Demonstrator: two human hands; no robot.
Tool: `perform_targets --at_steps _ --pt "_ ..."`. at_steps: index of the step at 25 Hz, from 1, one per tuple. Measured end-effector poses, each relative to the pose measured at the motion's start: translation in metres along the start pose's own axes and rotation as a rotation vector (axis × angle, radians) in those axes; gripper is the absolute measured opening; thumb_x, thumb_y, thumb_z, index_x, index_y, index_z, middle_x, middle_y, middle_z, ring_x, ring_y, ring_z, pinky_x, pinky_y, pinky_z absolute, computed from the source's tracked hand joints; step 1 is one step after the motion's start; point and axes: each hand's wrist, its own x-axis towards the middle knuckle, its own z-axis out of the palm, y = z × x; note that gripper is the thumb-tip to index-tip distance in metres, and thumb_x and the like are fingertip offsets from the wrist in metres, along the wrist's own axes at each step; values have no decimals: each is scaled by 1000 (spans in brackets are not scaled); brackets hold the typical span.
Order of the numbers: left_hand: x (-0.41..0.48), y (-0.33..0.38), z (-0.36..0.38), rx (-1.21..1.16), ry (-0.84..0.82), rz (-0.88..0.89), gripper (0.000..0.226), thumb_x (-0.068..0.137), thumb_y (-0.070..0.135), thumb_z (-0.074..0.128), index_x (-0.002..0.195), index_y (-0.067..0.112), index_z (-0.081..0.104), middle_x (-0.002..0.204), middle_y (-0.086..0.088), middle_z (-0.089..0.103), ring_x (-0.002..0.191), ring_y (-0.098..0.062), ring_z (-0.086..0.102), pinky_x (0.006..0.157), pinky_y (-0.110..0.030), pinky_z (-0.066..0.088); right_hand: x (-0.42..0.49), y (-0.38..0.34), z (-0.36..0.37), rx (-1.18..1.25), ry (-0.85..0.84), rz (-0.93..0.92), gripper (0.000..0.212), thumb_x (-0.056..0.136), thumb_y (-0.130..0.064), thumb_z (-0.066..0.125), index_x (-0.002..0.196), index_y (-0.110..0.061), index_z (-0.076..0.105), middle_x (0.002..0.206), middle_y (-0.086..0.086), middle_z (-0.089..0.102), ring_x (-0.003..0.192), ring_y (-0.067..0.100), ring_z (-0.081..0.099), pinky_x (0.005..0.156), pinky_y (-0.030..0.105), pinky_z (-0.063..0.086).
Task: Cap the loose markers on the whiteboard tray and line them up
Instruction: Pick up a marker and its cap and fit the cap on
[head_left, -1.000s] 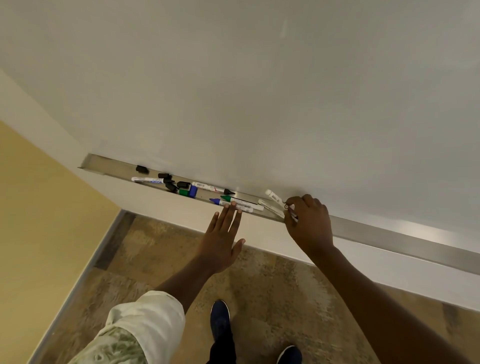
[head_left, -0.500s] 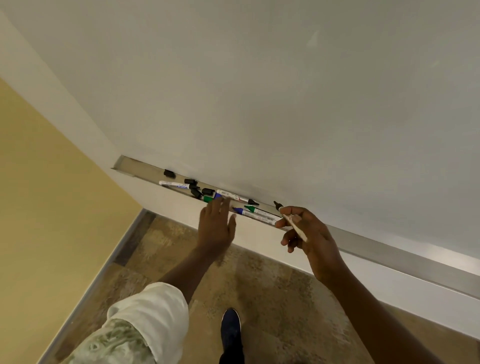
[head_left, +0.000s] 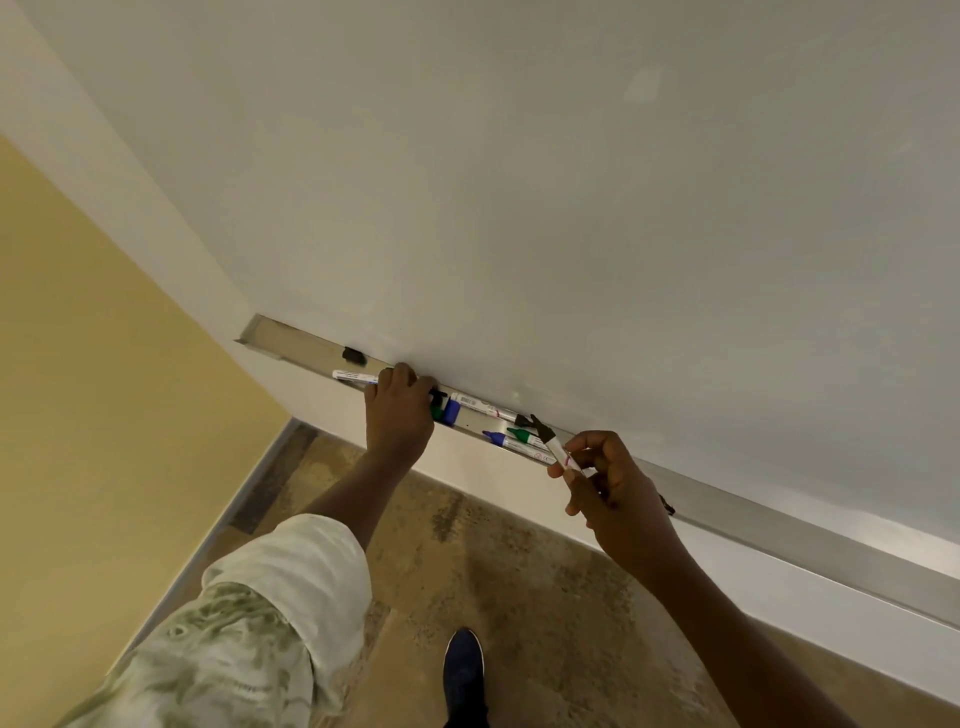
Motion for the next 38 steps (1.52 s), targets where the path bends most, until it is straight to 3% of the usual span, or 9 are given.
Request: perform_targets --at_steps 7,12,14,17,20,23,33,38 --pt "11 -9 2 128 -27 171 10 82 9 65 91 11 70 94 -11 60 89 -32 56 76 -42 44 10 -2 7 -90 44 29 27 98 -20 55 124 -25 48 111 -6 67 73 9 67 51 10 47" --pt "16 -15 -3 129 -32 246 9 85 12 65 92 9 62 92 -12 61 85 -31 58 74 -42 46 13 -10 11 -146 49 -7 32 98 -18 54 124 -36 48 112 -8 66 79 8 66 58 16 53" --pt "16 -12 -10 39 -39 195 11 89 19 64 93 9 59 88 -11 62 80 -30 58 71 -41 46 13 -13 11 -172 63 -35 34 97 -16 55 126 -33 49 115 -6 66 86 9 65 67 20 52" --pt "7 4 -32 -321 -86 87 13 90 22 66 93 13 57 81 -4 64 71 -23 59 64 -36 49 10 -22 7 -231 85 -105 37 95 -12 57 128 -28 51 118 -5 67 88 8 62 70 18 48" --pt "-14 27 -65 -638 -110 52 11 91 17 68 99 15 61 81 3 65 74 -10 60 66 -17 48 4 -34 -3 -281 118 -186 38 94 -12 59 128 -26 53 121 -4 67 91 7 63 73 20 52" --pt "-32 48 -96 -817 -111 24 14 93 21 67 106 17 65 87 8 69 81 -9 62 66 -13 48 -2 -44 -16 -322 132 -230 37 94 -14 60 128 -27 53 123 -4 67 94 8 63 77 26 56" --pt "-58 98 -132 -843 -96 202 19 95 14 63 113 21 65 100 10 70 89 -6 63 73 -8 45 -31 -54 -46 -448 117 -316 36 94 -21 60 129 -28 54 116 -8 68 69 -2 53 64 13 44" --pt "-61 115 -140 -835 -131 312 22 96 15 58 115 18 70 105 5 71 95 -9 64 82 -14 49 -42 -55 -56 -466 134 -320 30 94 -24 58 125 -25 57 106 -9 68 64 -12 44 58 9 33"
